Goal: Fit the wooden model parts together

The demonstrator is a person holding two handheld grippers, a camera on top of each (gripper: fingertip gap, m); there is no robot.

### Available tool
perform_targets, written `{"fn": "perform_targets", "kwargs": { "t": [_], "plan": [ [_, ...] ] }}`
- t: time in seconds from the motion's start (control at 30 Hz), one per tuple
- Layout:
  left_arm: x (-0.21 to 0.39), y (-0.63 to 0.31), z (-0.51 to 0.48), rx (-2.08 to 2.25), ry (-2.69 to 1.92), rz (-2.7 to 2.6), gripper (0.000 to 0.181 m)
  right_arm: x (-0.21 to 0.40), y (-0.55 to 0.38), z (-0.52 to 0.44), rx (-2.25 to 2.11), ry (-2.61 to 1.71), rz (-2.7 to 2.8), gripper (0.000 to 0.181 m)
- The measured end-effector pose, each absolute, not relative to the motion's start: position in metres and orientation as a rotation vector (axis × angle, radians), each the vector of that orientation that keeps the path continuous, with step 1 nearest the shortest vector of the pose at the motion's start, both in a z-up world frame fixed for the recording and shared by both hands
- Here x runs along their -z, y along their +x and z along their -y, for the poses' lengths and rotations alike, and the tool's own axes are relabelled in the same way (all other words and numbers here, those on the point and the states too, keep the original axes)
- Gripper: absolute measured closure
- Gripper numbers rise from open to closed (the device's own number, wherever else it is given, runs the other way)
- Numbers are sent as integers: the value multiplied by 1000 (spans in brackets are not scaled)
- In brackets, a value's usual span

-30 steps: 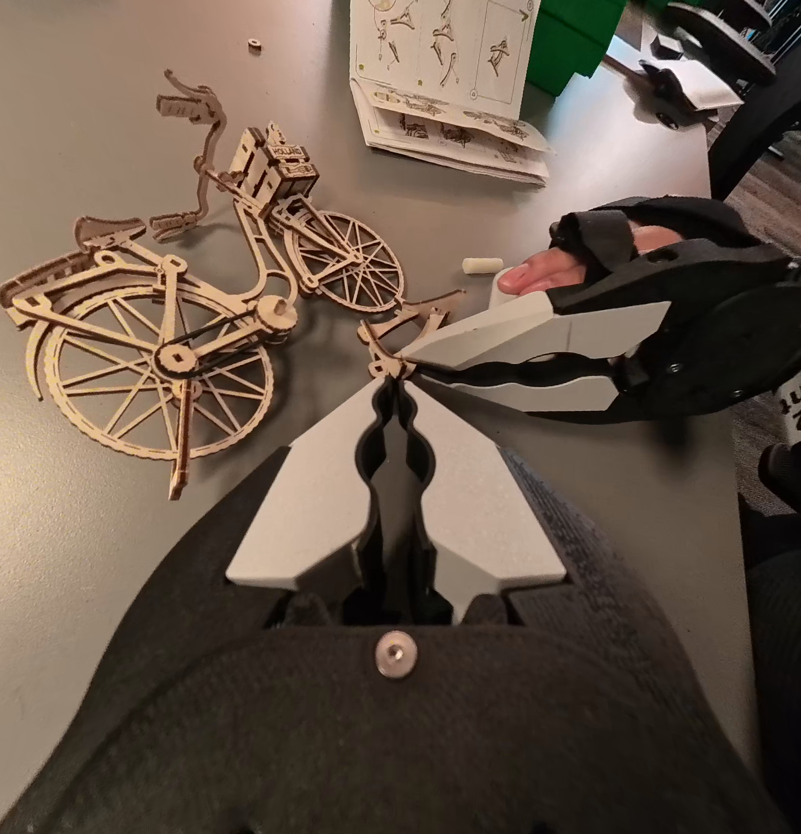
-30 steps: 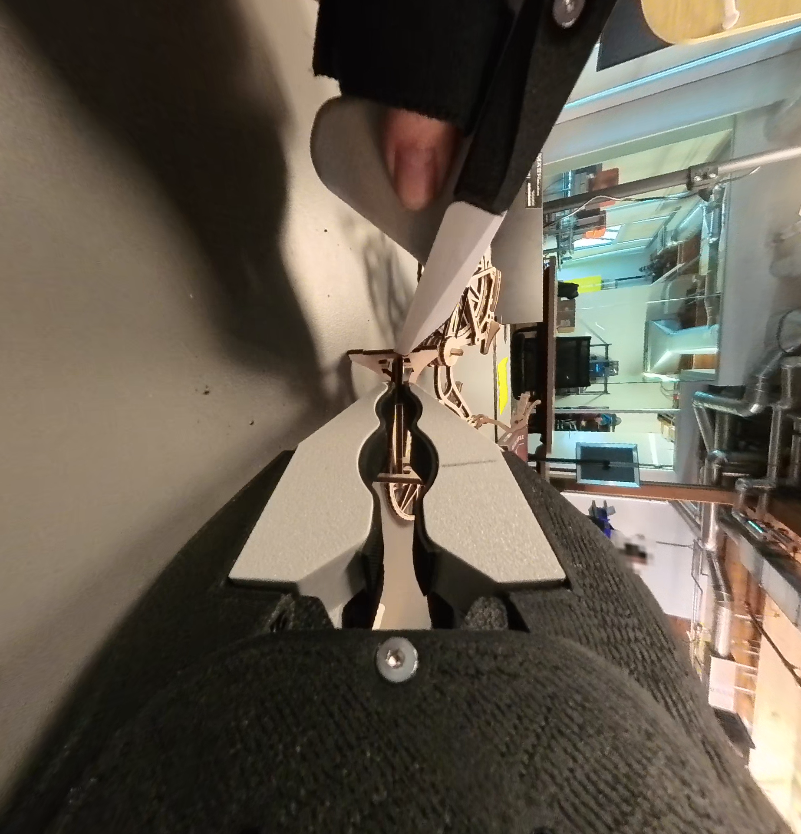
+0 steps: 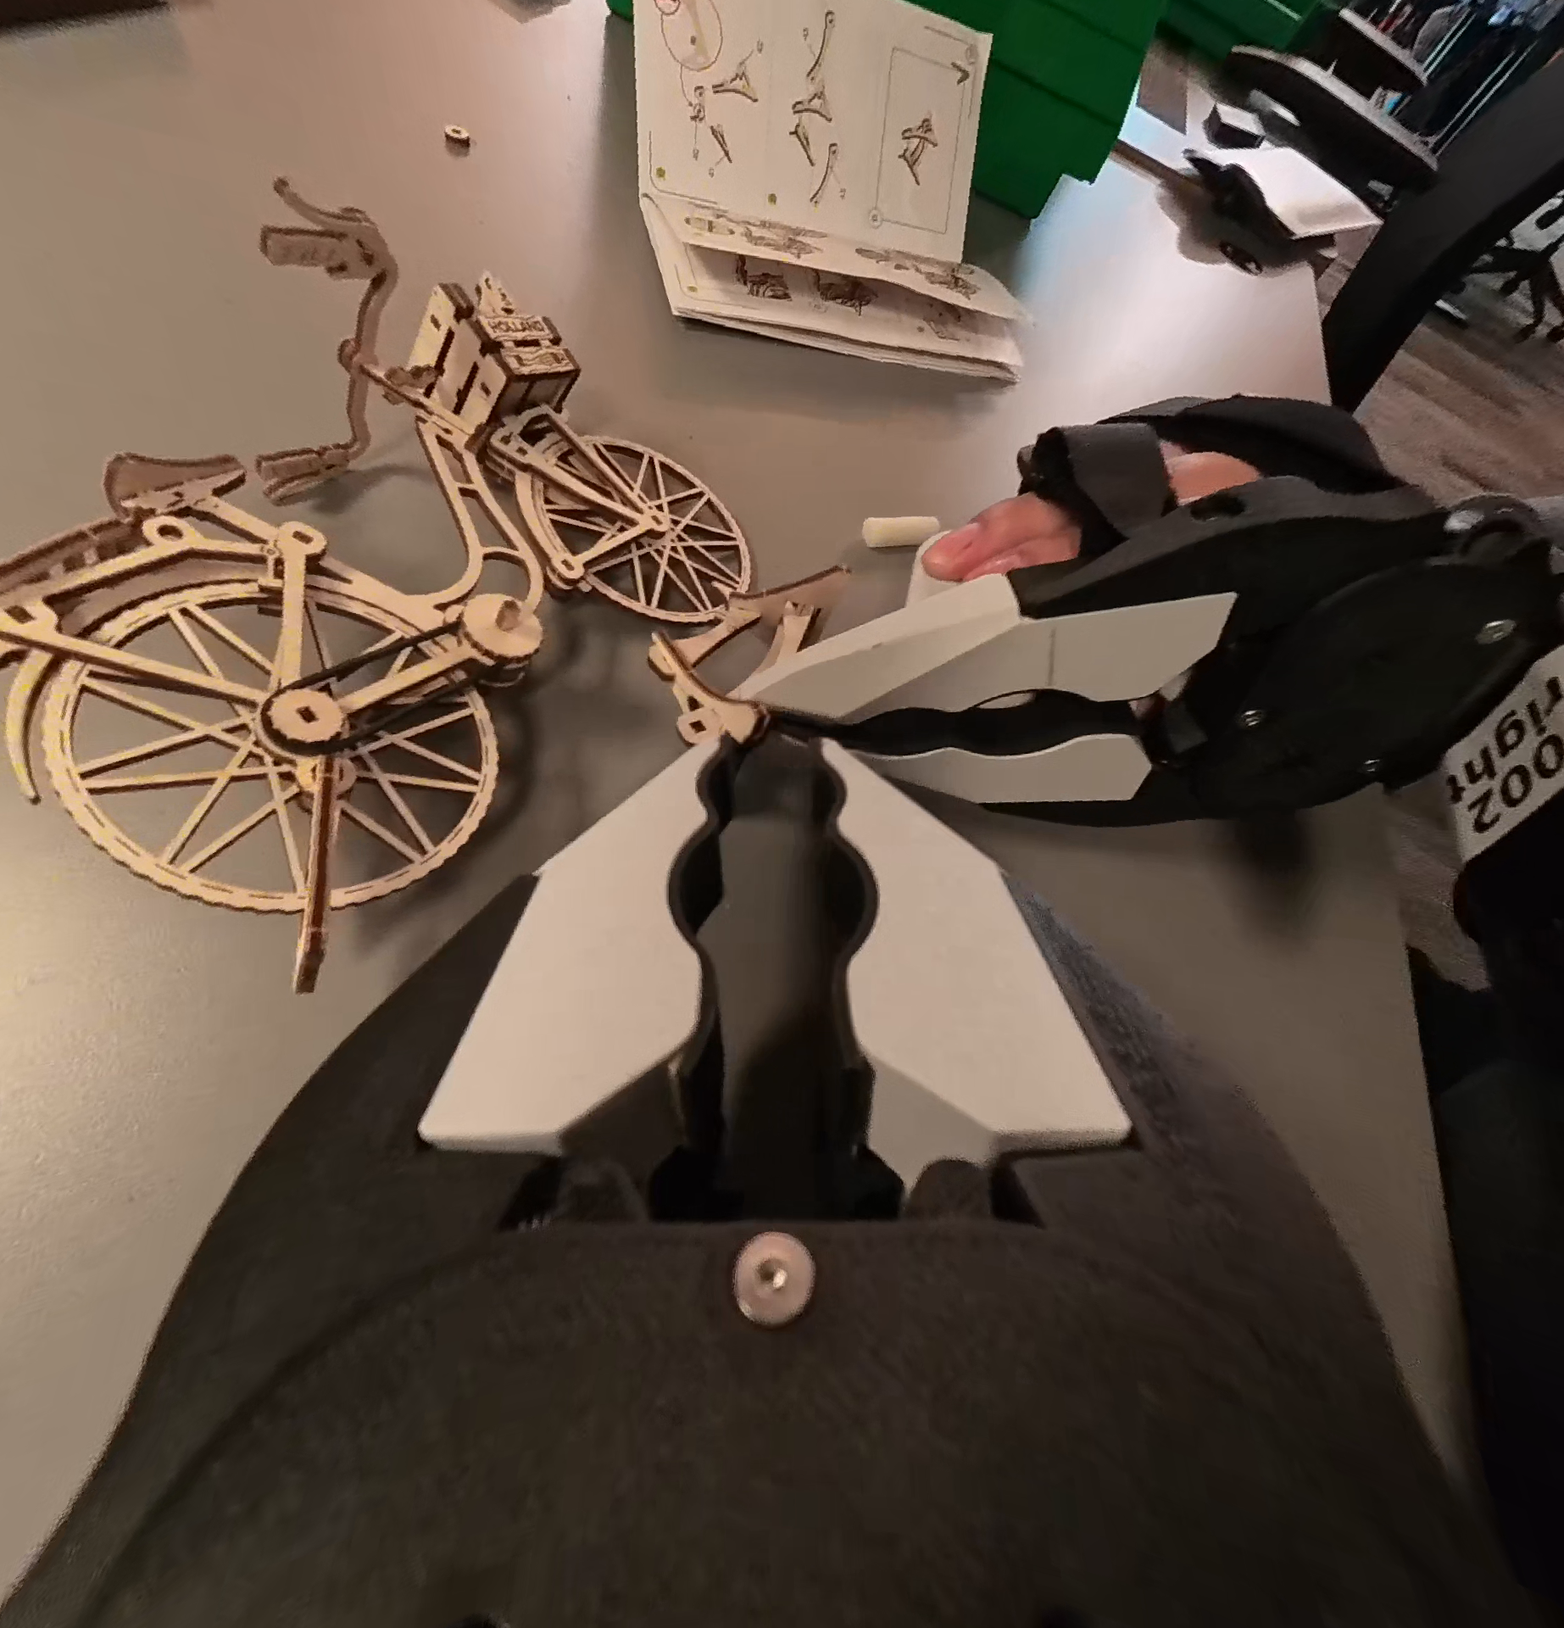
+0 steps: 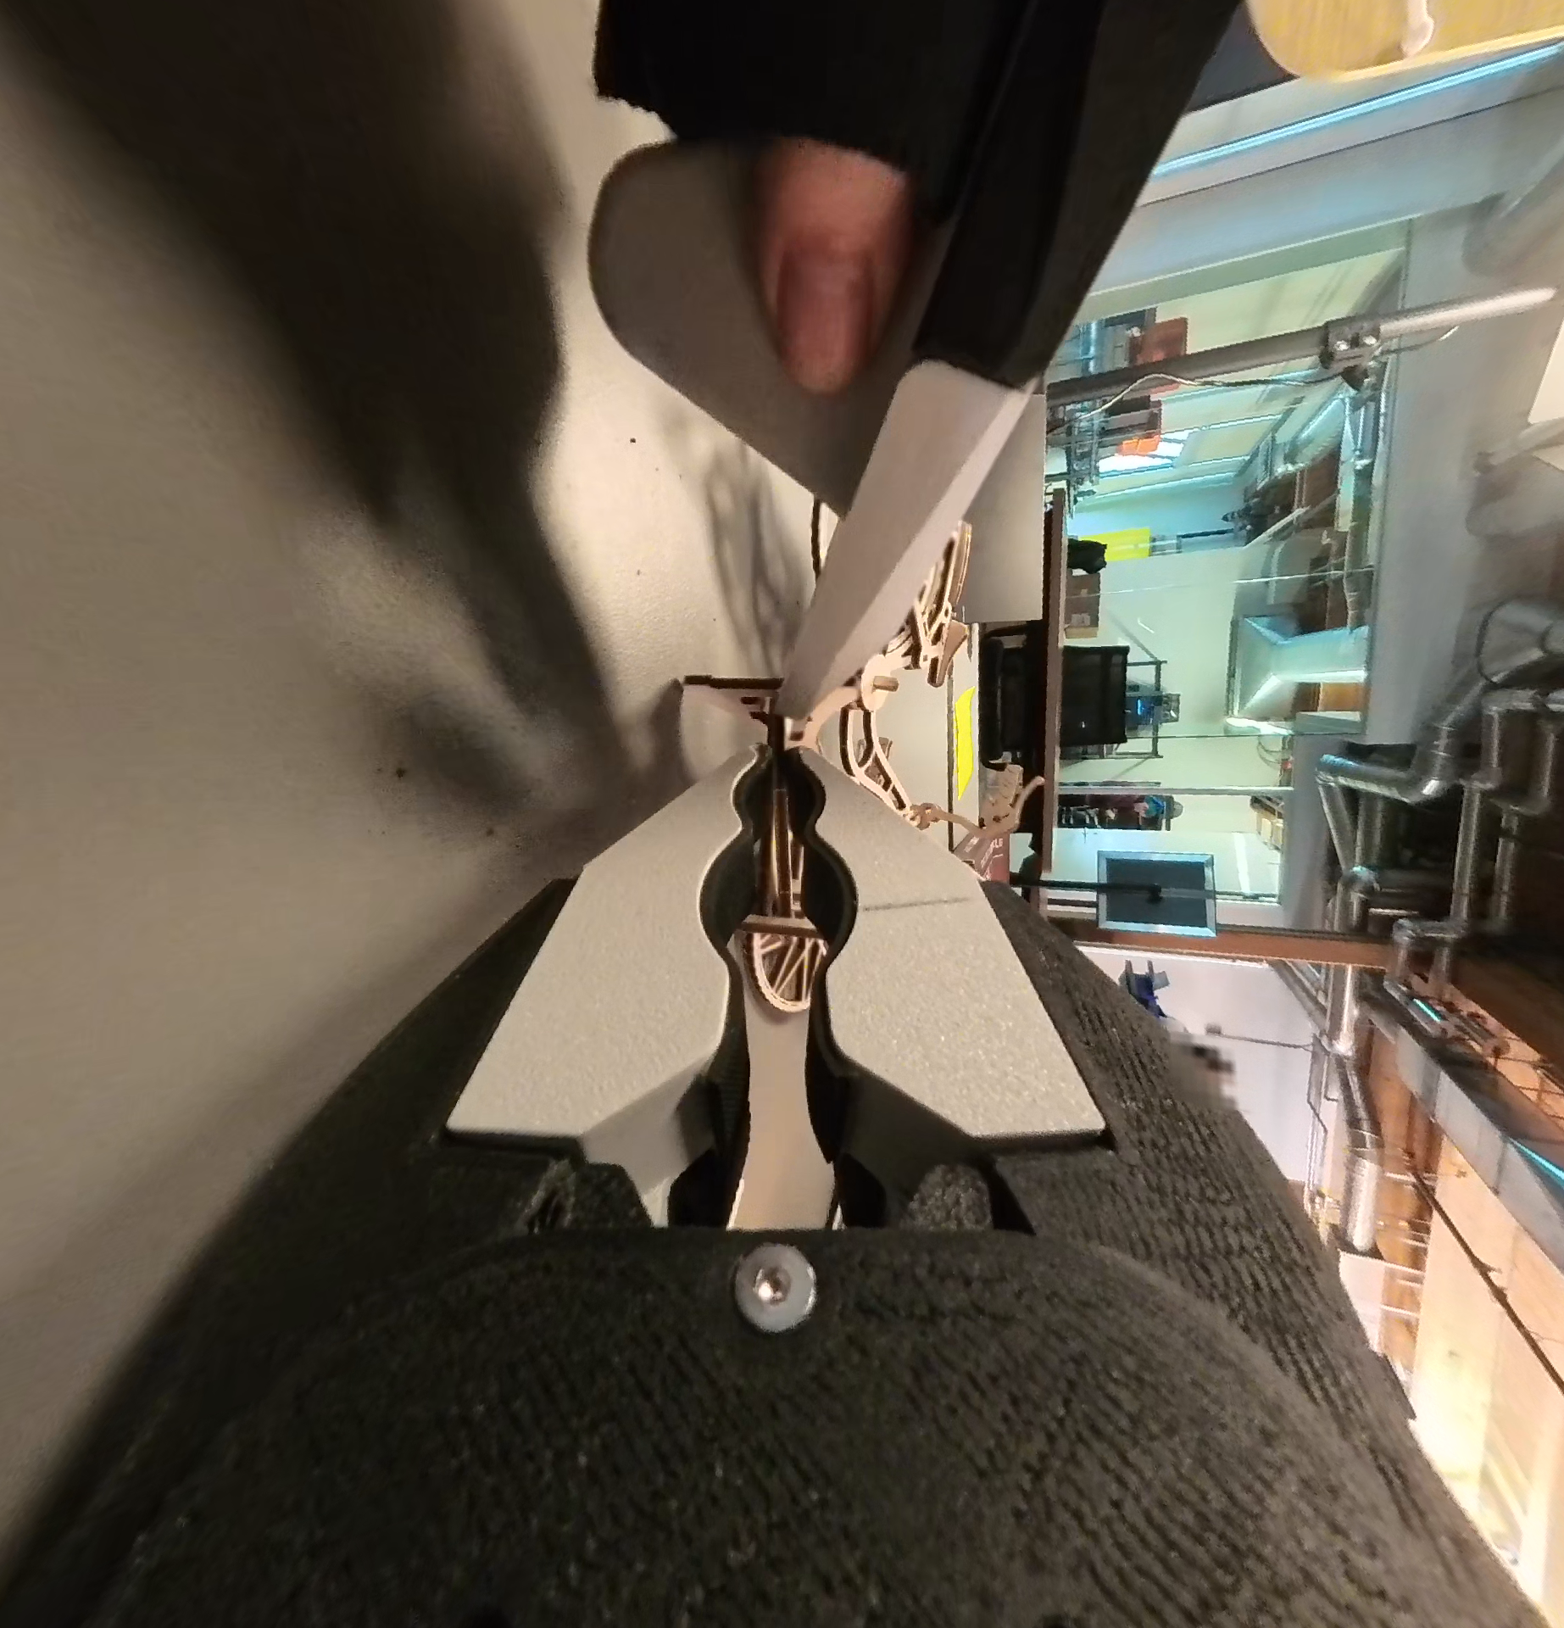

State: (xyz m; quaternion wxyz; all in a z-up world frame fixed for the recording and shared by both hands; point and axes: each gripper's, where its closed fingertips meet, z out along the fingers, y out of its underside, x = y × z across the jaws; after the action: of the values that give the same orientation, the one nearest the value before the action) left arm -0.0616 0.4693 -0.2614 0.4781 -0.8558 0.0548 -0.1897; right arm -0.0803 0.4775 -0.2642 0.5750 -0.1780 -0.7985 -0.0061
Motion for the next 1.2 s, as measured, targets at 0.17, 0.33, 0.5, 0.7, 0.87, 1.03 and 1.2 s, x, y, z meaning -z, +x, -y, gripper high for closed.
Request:
{"fn": "perform_targets", "kwargs": {
  "t": [0.17,0.33,0.5,0.7,0.87,1.03,1.2],
  "plan": [
    [259,-64,-471,416,-2079,-131,169,265,-81,-479,30,-420,1874,181],
    [259,-67,-474,331,-2080,-150,167,266,-81,-477,32,-411,1879,181],
    [254,-73,-476,288,-2056,-140,173,266,-81,-477,38,-405,1881,181],
    [257,-73,-479,307,-2080,-126,168,267,-82,-477,43,-400,1883,180],
    [260,-76,-482,305,-2095,-120,177,267,-82,-477,44,-404,1883,180],
    [260,-77,-482,321,-2118,-112,178,266,-83,-478,38,-415,1876,181],
    [260,-76,-482,353,-2136,-106,179,266,-84,-478,39,-420,1876,181]
  ]
}}
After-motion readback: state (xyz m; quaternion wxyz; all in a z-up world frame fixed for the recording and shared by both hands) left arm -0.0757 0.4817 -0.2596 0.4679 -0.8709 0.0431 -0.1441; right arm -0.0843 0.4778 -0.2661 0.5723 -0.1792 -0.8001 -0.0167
